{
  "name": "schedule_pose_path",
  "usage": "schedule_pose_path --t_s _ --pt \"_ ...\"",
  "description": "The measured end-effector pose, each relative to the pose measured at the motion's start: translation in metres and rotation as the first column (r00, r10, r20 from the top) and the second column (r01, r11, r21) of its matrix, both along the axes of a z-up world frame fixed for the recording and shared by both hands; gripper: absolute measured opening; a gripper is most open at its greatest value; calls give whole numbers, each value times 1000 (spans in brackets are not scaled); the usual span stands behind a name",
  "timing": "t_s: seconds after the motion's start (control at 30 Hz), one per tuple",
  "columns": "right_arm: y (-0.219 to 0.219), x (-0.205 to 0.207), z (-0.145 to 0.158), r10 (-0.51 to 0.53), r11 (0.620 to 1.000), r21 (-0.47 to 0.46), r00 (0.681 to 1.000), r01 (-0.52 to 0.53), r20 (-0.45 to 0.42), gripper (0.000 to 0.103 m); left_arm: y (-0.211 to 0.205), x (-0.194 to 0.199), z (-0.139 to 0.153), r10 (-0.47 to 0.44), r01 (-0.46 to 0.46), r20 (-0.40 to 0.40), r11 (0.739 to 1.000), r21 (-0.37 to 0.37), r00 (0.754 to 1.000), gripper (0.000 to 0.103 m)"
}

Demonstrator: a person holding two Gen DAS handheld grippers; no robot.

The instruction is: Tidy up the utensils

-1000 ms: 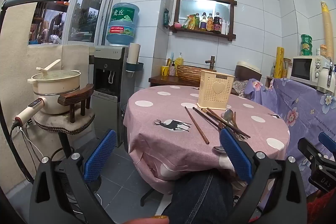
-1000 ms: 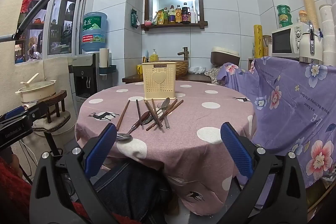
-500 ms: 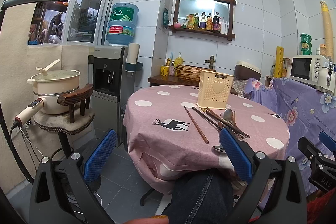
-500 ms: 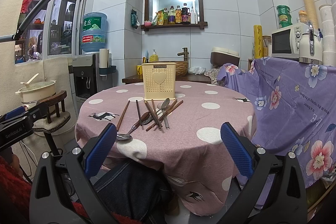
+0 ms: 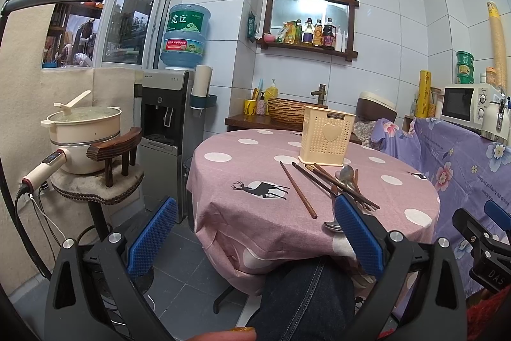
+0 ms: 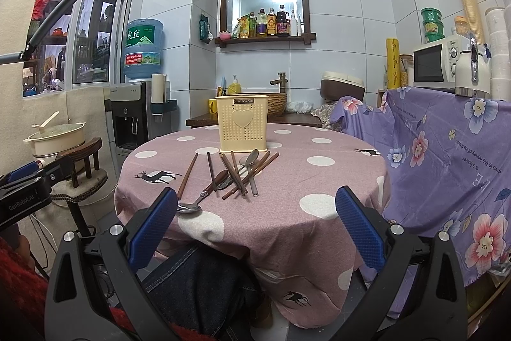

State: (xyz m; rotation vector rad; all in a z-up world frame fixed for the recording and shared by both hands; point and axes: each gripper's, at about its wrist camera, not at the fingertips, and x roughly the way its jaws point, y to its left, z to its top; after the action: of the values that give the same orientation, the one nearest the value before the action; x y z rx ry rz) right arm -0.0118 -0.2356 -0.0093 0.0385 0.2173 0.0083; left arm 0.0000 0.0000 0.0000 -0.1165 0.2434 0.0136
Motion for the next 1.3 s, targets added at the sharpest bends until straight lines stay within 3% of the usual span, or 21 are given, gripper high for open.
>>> schedule_pose_path --t_s 1.3 --pt "1 0 0 2 1000 1 1000 -2 -2 98 0 0 0 1 -1 -1 1000 1 1000 98"
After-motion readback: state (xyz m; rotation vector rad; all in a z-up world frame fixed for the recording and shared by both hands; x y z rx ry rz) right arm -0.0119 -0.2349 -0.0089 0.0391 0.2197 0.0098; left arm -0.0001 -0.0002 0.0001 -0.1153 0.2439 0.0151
